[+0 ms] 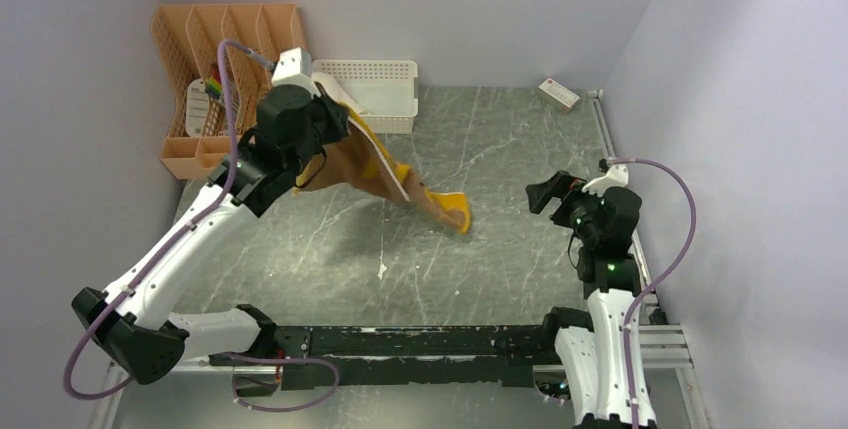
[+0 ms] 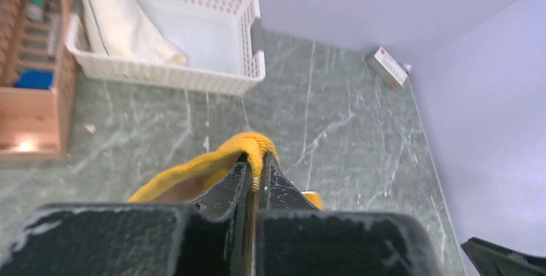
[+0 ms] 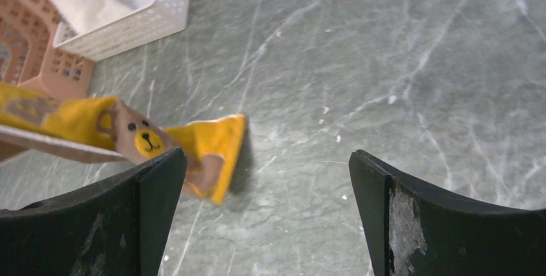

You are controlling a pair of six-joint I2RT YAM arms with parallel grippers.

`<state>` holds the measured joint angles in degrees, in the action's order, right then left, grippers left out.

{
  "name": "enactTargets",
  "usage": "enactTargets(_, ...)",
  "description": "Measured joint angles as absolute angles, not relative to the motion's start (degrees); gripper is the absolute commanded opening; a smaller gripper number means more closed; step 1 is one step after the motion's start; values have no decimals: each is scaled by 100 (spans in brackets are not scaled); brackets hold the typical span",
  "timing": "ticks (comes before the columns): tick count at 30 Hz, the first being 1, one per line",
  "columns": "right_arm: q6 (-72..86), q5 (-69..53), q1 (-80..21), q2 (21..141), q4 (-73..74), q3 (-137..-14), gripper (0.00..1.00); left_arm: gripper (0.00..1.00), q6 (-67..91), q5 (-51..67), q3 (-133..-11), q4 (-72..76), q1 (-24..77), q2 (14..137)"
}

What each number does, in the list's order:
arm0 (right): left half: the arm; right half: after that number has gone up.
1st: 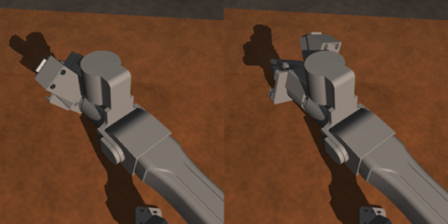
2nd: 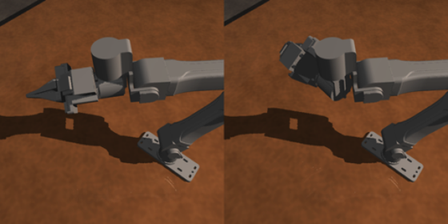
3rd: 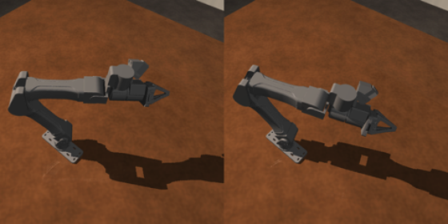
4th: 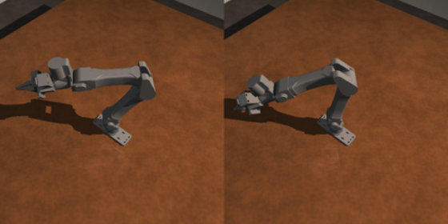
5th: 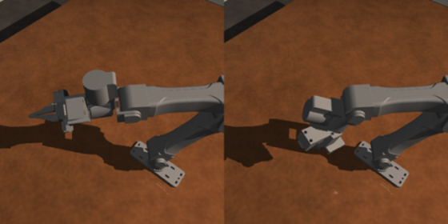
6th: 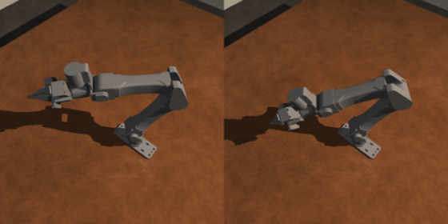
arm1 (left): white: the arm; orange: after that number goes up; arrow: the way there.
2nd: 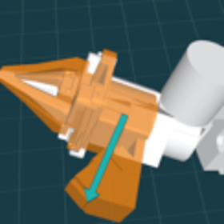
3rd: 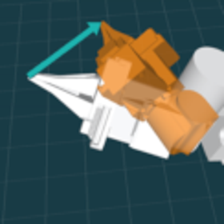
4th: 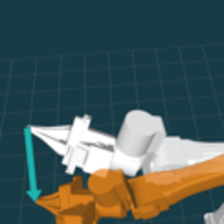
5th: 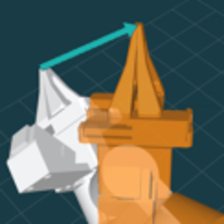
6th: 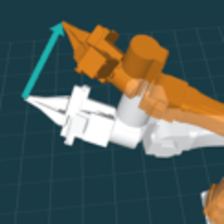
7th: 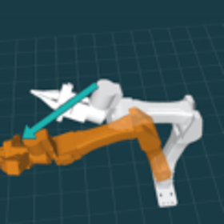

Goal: Roll the towels
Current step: Pick up the towel at the center of the board.

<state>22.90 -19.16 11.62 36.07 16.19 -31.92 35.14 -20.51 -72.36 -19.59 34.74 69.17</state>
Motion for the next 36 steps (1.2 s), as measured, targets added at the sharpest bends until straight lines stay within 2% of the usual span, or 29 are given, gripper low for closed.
enactTargets(6,2062,-1420,-126,3374,1645,-3291,100,7,2722,-2545,-8388,-2744,3470,7083)
enactTargets(10,1984,-915,-1181,3642,1625,-3395,100,7,2235,-2746,-9306,-3286,3470,7555)
enactTargets(12,1927,-480,-1933,3997,1577,-3535,100,7,2036,-2740,-9730,-3450,3470,7778)
enactTargets(17,1566,1428,-4775,5826,1293,-4543,100,7,1608,-2526,-11163,-3896,3472,8427)
enactTargets(20,1404,1905,-5502,6508,913,-4821,100,7,1470,-2357,-12359,-4195,3498,8927)
enactTargets(23,1347,2112,-5647,6761,607,-4831,100,7,1367,-2206,-13347,-4346,3583,9275)
enactTargets(25,1323,2158,-5662,6847,414,-4831,100,7,1306,-2132,-13546,-4368,3697,9264)
enactTargets(32,1184,1592,-5725,7140,-395,-4856,100,7,1216,-1999,-13353,-4403,4066,8766)
enactTargets(36,1072,1258,-5822,7795,-707,-5273,100,7,1216,-1988,-13319,-4403,4143,8619)
